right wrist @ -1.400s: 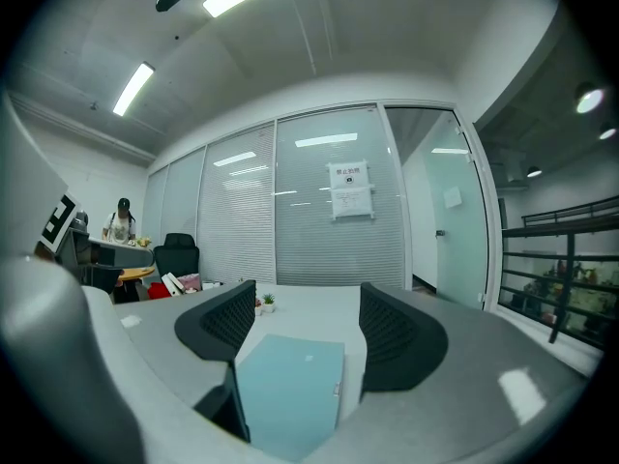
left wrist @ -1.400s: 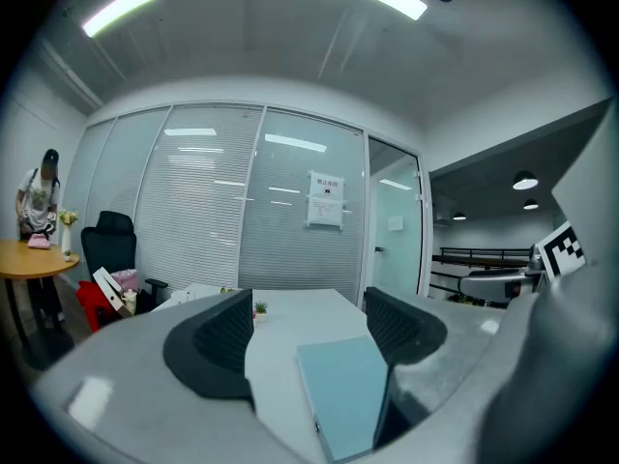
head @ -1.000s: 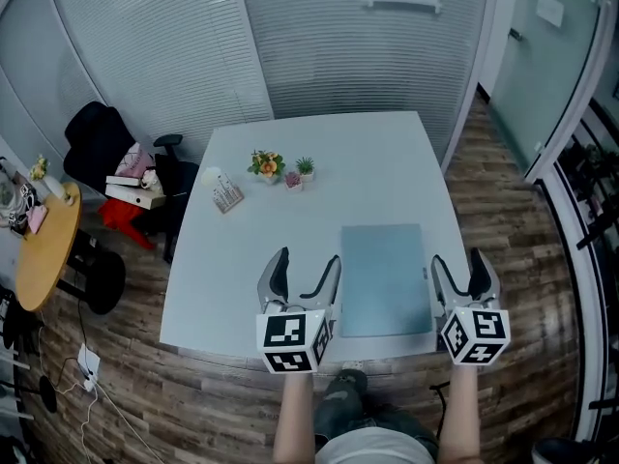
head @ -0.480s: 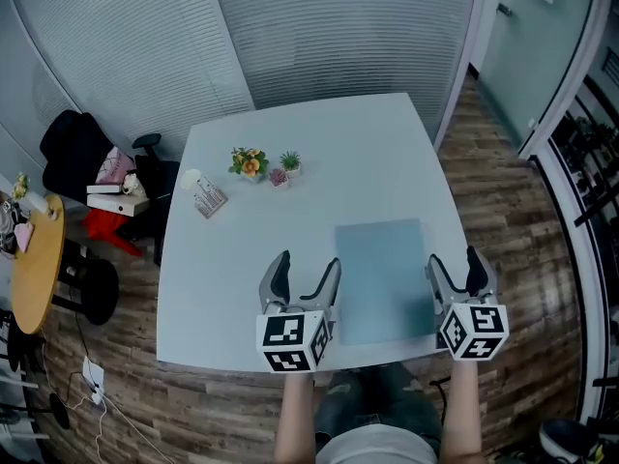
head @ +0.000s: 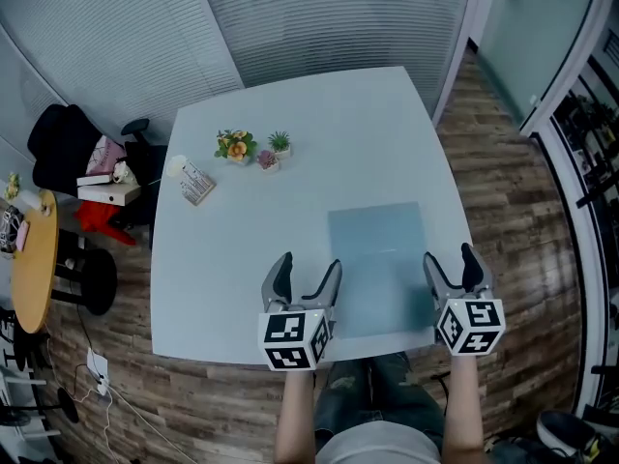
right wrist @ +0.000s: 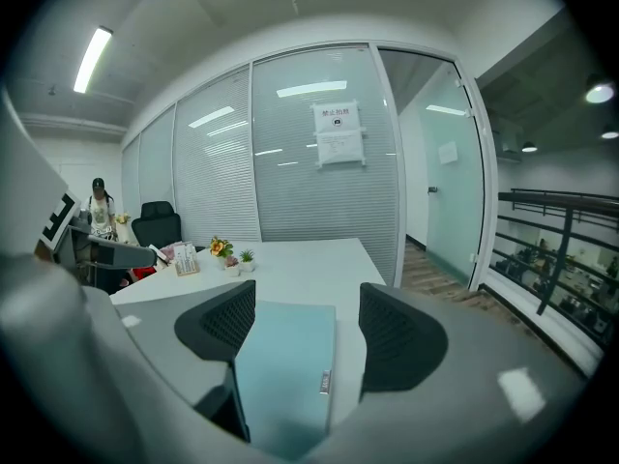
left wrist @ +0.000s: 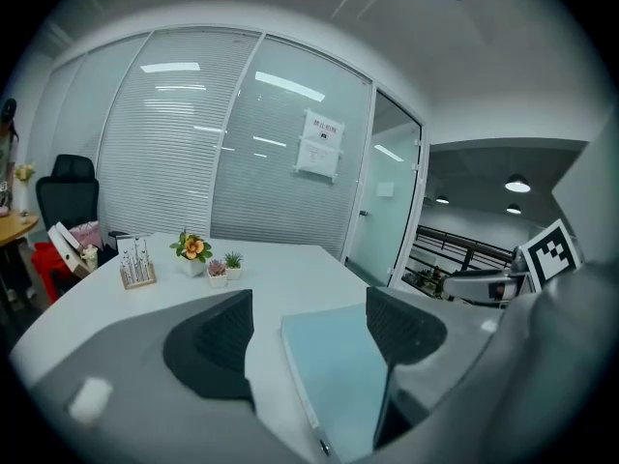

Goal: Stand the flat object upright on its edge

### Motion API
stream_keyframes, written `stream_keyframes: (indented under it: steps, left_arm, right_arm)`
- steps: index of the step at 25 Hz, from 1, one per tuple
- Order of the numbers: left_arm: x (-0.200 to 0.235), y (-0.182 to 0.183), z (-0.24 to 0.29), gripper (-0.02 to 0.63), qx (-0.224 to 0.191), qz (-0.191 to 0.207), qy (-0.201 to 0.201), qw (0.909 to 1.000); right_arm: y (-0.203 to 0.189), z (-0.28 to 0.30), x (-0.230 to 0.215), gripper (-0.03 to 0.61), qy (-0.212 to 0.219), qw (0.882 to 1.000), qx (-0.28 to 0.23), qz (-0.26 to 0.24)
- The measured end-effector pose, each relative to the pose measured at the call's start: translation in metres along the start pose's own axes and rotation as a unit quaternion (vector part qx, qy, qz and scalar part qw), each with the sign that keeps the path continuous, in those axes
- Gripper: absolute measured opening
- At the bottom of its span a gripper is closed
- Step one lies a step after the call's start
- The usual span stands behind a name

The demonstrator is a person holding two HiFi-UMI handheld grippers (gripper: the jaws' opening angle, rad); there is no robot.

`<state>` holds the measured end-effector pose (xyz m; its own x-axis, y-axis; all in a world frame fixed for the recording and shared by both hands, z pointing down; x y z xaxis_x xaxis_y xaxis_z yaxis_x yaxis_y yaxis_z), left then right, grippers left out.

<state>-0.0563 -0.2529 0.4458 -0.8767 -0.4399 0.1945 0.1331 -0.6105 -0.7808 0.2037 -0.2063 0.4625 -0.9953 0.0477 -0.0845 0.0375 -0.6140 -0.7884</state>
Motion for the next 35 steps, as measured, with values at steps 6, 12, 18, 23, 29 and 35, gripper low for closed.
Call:
stream_keyframes:
  steps: [6,12,18,23,29,35]
  left_arm:
    - [-0.010,-0.023,0.016,0.357,0.034,-0.020,-0.005,0.9992]
    - [-0.008,-0.044,0.032,0.357,0.061,-0.049,-0.006,0.9969]
    - [-0.007,-0.068,0.047,0.357,0.087,-0.085,-0.015,0.9924]
    - [-0.007,-0.092,0.056,0.357,0.118,-0.102,-0.020,0.9876]
    - [-0.010,-0.114,0.066,0.357,0.141,-0.121,-0.036,0.9819]
    - [-0.016,-0.133,0.076,0.357,0.165,-0.149,-0.056,0.9735]
  right_arm:
    - [-0.013,0.018,-0.005,0.350,0.021,0.999,0.035,-0.004]
    - [-0.030,0.039,-0.007,0.351,0.034,0.997,0.069,-0.009]
    - [-0.051,0.058,-0.012,0.351,0.048,0.994,0.100,0.004]
    - [-0.071,0.071,-0.013,0.353,0.056,0.990,0.130,0.006]
    - [-0.095,0.083,-0.012,0.356,0.063,0.985,0.159,0.013]
    - [-0.112,0.093,-0.010,0.356,0.078,0.979,0.186,0.017]
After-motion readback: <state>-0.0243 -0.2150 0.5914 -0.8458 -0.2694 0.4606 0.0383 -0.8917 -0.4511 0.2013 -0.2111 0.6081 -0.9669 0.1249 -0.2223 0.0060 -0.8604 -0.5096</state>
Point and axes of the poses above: the fingertips, and each gripper's own axes: z forward along the fingers, x to its left, y out of its top, the point moved 3 cm from there along -z, backward along the fingers, and after that the axes turned 14 degrees about x, right-handed, at the moved point
